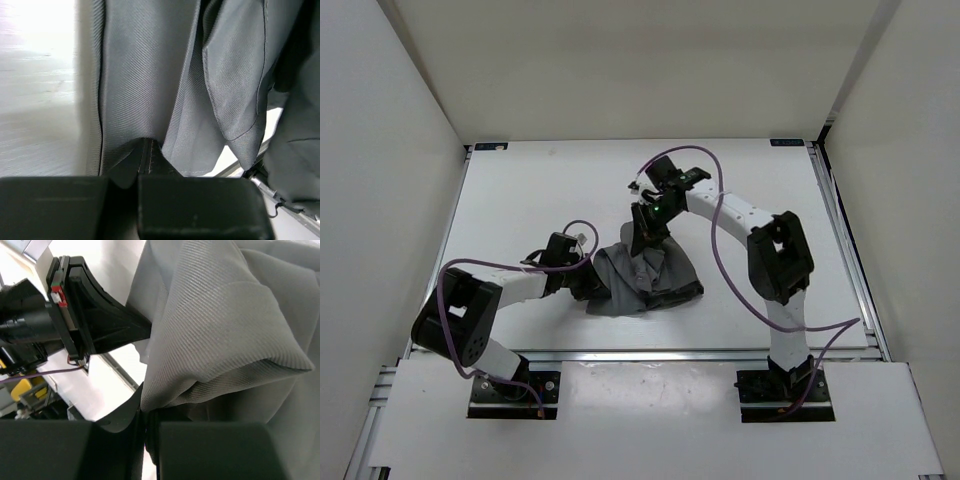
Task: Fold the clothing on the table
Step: Fold the skirt
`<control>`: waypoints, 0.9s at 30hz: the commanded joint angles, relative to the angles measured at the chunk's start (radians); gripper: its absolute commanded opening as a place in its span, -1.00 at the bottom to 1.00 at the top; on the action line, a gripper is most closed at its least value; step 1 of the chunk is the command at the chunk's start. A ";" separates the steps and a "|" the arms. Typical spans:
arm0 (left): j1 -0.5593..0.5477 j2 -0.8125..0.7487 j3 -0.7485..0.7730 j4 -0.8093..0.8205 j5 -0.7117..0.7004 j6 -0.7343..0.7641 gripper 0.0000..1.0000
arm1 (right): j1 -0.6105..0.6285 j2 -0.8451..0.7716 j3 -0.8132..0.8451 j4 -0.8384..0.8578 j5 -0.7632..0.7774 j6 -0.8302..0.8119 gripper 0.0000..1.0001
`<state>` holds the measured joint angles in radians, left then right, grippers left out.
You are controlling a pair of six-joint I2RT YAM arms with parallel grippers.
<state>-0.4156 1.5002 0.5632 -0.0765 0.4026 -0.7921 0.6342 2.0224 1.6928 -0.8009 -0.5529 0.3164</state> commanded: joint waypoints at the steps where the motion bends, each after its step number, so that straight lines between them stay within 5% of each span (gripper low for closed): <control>1: 0.018 -0.038 -0.028 -0.009 -0.010 0.004 -1.00 | 0.018 0.056 0.108 -0.023 -0.079 0.013 -0.93; 3: 0.044 -0.055 -0.023 -0.009 -0.019 0.014 -1.00 | 0.021 0.094 0.134 0.039 -0.227 0.024 0.04; 9: 0.181 -0.113 -0.003 -0.087 -0.010 0.063 -1.00 | 0.002 0.009 0.125 0.198 -0.416 0.076 0.21; 12: 0.276 -0.173 0.065 -0.187 -0.034 0.120 -1.00 | -0.043 -0.102 0.026 0.323 -0.499 0.146 0.13; 15: 0.316 -0.233 0.156 -0.301 -0.093 0.184 -1.00 | -0.126 -0.218 -0.111 0.393 -0.446 0.191 -0.16; 19: 0.304 -0.265 0.260 -0.289 0.053 0.170 -1.00 | -0.209 -0.280 -0.240 0.332 -0.338 0.165 -0.94; 23: 0.203 -0.209 0.290 -0.053 0.278 0.035 -1.00 | -0.252 -0.212 -0.260 0.276 -0.305 0.109 -1.00; 27: 0.098 -0.102 0.213 0.133 0.234 -0.042 -1.00 | -0.252 -0.120 -0.312 0.365 -0.340 0.127 -0.99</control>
<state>-0.2630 1.3254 0.8345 -0.1017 0.5800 -0.7589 0.3702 1.8400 1.4296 -0.4767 -0.8787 0.4545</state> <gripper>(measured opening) 0.017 0.004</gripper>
